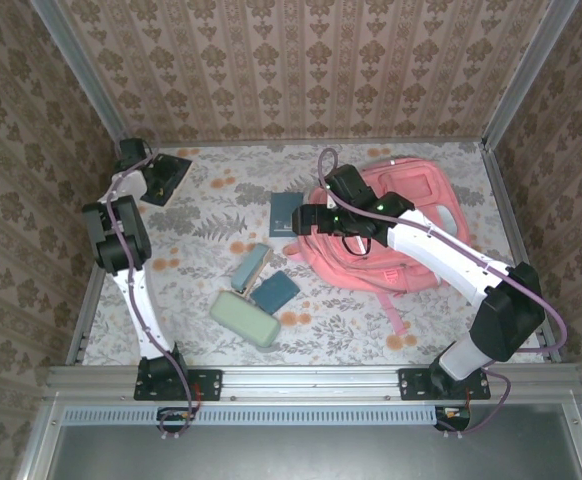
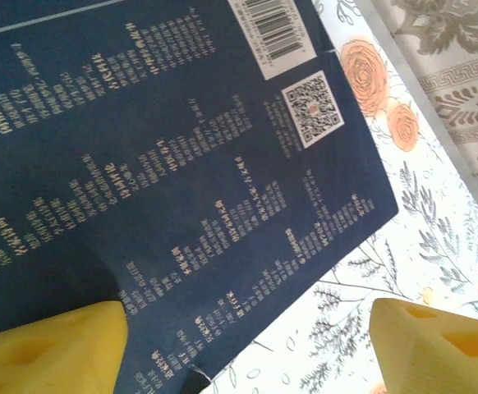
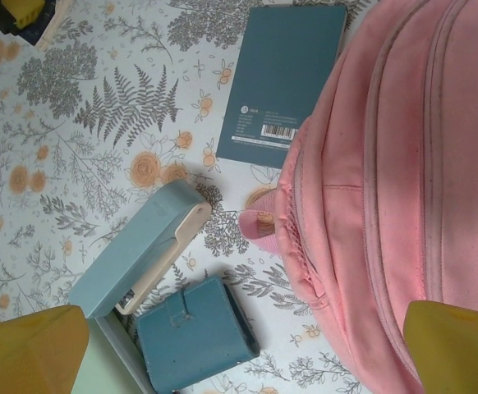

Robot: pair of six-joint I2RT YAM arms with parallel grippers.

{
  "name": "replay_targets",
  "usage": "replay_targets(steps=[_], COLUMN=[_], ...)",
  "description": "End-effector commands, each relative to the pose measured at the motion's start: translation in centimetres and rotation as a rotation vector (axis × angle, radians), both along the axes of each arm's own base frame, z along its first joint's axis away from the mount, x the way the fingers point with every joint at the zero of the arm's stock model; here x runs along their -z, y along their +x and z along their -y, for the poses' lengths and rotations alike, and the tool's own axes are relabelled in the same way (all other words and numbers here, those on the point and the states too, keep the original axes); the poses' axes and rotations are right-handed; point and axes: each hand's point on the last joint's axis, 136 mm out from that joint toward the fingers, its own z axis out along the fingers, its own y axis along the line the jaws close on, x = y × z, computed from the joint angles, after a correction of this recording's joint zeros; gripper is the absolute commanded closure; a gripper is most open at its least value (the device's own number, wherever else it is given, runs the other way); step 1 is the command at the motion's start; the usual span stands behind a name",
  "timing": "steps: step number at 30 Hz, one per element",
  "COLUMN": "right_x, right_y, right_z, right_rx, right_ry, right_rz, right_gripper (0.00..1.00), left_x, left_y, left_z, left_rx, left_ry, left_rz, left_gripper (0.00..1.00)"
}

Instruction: Pack the student bag

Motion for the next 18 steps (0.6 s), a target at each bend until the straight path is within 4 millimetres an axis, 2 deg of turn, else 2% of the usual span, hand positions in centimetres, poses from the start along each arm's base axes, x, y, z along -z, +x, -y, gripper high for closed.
replay_targets(steps=[1, 6, 10, 15, 18], right_x=[-0.7, -0.9, -0.4, -0.1, 0.0], right_y=[0.1, 0.4, 0.6, 1.0, 1.3], right_z=[0.3, -0.6, -1.4, -1.9, -2.3], right_rx=[0.009, -0.031, -0.063, -0.090, -0.107], right_ry=[-0.019, -0.006, 0.000, -0.016, -0.024], right_rz=[0.009, 0.016, 0.005, 0.022, 0.023], right_gripper=[0.01, 0.00, 0.00, 0.01, 0.00], left_x=[2.2, 2.6, 3.0, 4.3, 4.9], left_y=[-3.5, -7.8, -11.8, -16.4, -18.2], left_z=[1.0, 3.2, 6.5, 13.2, 17.4], left_rx=[-0.015, -0.054, -0.082, -0.097, -0.101], left_ry=[-0.078, -0.147, -0.186, -0.226, -0.247], left_rz=[-0.116, -0.145, -0.161, -0.196, -0.199], left_gripper=[0.21, 0.22, 0.22, 0.21, 0.21])
